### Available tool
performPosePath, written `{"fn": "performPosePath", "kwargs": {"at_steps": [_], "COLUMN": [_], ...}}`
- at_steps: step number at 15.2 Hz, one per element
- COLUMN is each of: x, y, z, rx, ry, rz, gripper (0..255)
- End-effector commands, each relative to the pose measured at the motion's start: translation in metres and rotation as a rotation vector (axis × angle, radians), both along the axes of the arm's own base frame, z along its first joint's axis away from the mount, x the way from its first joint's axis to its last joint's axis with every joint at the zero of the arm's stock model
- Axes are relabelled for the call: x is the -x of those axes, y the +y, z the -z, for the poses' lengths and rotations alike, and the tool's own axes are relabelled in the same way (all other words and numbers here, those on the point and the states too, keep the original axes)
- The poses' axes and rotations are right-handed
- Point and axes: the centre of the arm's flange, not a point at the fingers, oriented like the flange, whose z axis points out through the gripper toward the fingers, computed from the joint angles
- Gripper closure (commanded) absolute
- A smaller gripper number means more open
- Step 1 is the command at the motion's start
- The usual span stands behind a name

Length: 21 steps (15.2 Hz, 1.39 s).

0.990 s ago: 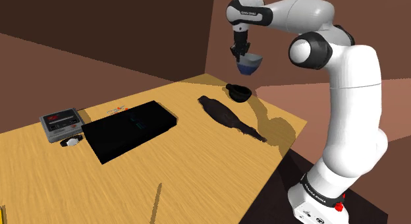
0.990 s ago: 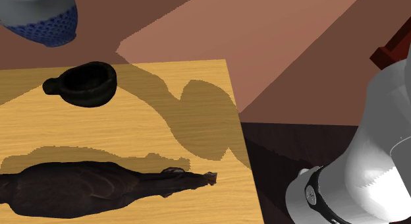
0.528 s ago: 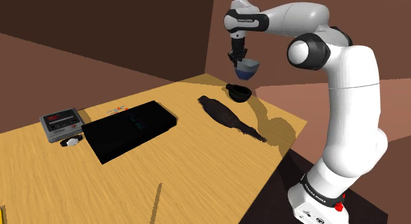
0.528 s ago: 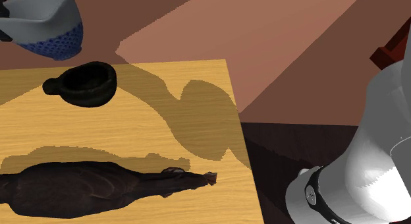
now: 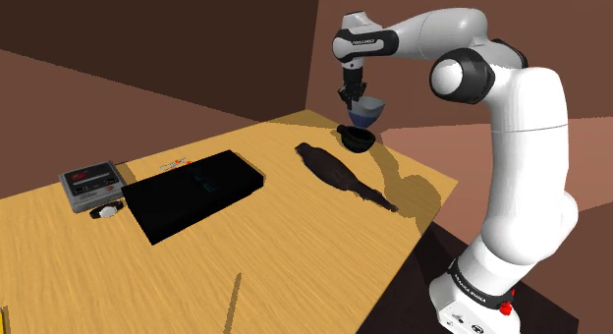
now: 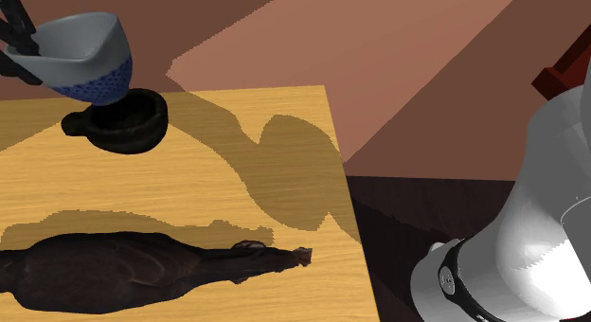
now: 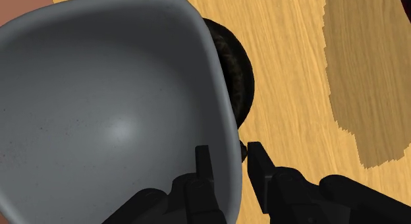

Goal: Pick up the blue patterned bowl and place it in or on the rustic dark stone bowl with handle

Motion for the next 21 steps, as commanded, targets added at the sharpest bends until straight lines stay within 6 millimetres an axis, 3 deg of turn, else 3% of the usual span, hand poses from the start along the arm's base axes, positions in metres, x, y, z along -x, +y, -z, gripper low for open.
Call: {"fn": "performPosePath", "kwargs": {"at_steps": [1, 5, 12, 13, 18, 21], "x": [-0.001, -0.001, -0.001, -0.001, -0.001, -0.004], "y": [0.000, 0.000, 0.000, 0.000, 0.000, 0.009], "z": [0.010, 0.029, 0.029, 0.029, 0.029, -0.010], "rx": [0.001, 0.001, 0.001, 0.001, 0.001, 0.001], "ry": [-0.002, -0.002, -0.002, -0.002, -0.002, -0.002], "rz": [0.000, 0.000, 0.000, 0.000, 0.000, 0.000], "gripper": [255, 255, 255, 0, 0, 0]}}
